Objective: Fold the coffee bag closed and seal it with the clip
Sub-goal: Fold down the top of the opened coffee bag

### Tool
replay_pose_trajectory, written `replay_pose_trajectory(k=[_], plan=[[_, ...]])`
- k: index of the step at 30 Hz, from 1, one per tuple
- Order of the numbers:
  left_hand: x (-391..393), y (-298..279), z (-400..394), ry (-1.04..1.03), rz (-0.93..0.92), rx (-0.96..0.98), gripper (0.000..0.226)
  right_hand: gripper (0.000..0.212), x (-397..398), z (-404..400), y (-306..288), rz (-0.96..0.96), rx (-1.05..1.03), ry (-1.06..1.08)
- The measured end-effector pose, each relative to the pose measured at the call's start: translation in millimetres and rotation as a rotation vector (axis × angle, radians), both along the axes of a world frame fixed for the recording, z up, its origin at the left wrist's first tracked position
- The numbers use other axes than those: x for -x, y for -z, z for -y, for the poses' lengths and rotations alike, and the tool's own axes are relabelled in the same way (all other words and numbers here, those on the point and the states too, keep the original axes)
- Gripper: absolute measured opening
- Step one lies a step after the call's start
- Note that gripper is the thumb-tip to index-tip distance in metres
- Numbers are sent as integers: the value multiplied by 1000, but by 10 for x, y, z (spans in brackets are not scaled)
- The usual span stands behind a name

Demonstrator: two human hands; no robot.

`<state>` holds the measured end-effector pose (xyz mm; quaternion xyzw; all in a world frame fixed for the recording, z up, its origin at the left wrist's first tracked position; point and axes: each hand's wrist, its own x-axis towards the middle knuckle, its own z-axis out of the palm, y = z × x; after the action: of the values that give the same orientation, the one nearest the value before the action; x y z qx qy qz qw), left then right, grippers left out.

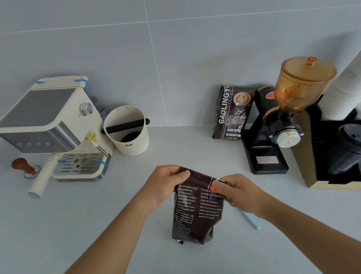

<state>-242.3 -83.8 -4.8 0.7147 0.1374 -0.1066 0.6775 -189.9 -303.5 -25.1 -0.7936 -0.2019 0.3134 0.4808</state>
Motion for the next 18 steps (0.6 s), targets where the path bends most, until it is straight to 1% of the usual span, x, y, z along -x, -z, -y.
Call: replay_pose_trajectory(k=[2, 4, 8, 13, 18], plan=[[-42, -1, 15, 20, -8, 8, 18, 55, -17, 12, 11, 0, -1, 2], [-69, 7, 43, 22, -11, -10, 15, 53, -55, 34, 24, 13, 4, -6], [-97, 82, 124, -33, 22, -58, 8, 50, -131, 67, 77, 32, 22, -6], [-118, 139, 183, -84, 44, -67, 10, 48, -225, 54, 109, 114, 41, -24], [-199, 153, 139, -75, 17, -100, 8, 49, -303, 37, 110, 123, 47, -55]])
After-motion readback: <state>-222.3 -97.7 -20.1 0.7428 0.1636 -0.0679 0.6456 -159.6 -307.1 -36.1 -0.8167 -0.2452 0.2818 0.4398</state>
